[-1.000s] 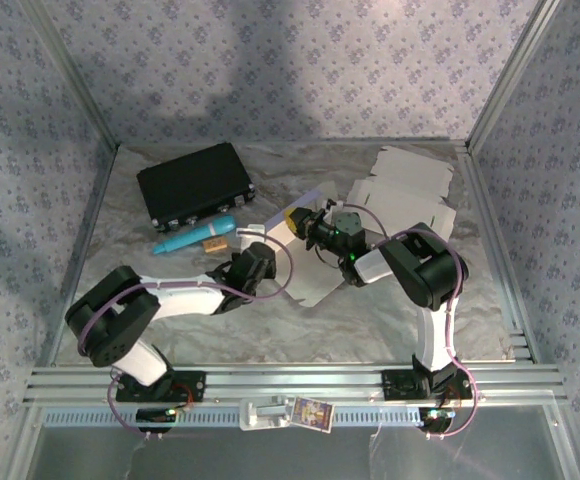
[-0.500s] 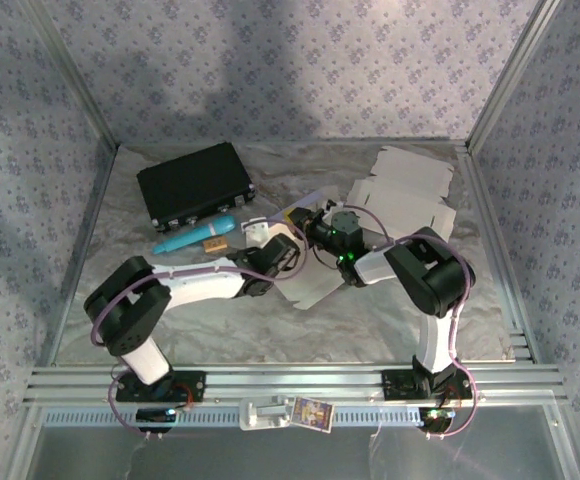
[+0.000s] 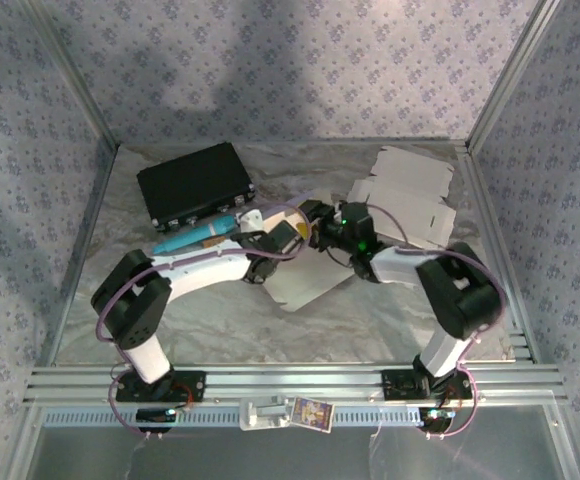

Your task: Fold the paper box

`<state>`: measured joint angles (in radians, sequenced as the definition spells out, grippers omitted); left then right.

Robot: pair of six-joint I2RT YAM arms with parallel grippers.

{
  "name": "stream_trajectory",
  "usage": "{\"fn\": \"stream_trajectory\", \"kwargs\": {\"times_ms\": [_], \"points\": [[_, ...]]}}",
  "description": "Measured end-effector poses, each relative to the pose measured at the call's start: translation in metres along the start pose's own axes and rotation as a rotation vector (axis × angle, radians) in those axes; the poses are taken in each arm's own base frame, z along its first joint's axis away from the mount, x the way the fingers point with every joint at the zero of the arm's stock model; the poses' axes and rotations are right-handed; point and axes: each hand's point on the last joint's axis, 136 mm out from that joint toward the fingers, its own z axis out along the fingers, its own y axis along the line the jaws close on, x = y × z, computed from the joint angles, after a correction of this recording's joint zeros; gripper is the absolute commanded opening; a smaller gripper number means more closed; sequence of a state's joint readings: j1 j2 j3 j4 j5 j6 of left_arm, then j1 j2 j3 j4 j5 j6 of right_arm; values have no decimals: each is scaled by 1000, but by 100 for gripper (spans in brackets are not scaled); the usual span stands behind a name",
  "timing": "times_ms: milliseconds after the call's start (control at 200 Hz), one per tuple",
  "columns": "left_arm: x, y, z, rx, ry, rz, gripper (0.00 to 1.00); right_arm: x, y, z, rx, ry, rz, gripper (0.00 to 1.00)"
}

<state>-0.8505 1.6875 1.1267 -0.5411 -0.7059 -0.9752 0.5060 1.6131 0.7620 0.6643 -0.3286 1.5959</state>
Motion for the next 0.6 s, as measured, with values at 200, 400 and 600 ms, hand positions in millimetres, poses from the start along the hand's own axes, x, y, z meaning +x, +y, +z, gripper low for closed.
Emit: {"fn": "stream_trajectory", "kwargs": {"times_ms": [200,400,600], "points": [[-29,22,11,28,160,35,0,-41,81,-59,110,-136,-171,67],[-31,14,8,121,249,210,0,-53,83,-86,276,-170,-287,65],[-21,2,13,183,295,406,0,-60,35,-89,496,-152,-286,65]]}}
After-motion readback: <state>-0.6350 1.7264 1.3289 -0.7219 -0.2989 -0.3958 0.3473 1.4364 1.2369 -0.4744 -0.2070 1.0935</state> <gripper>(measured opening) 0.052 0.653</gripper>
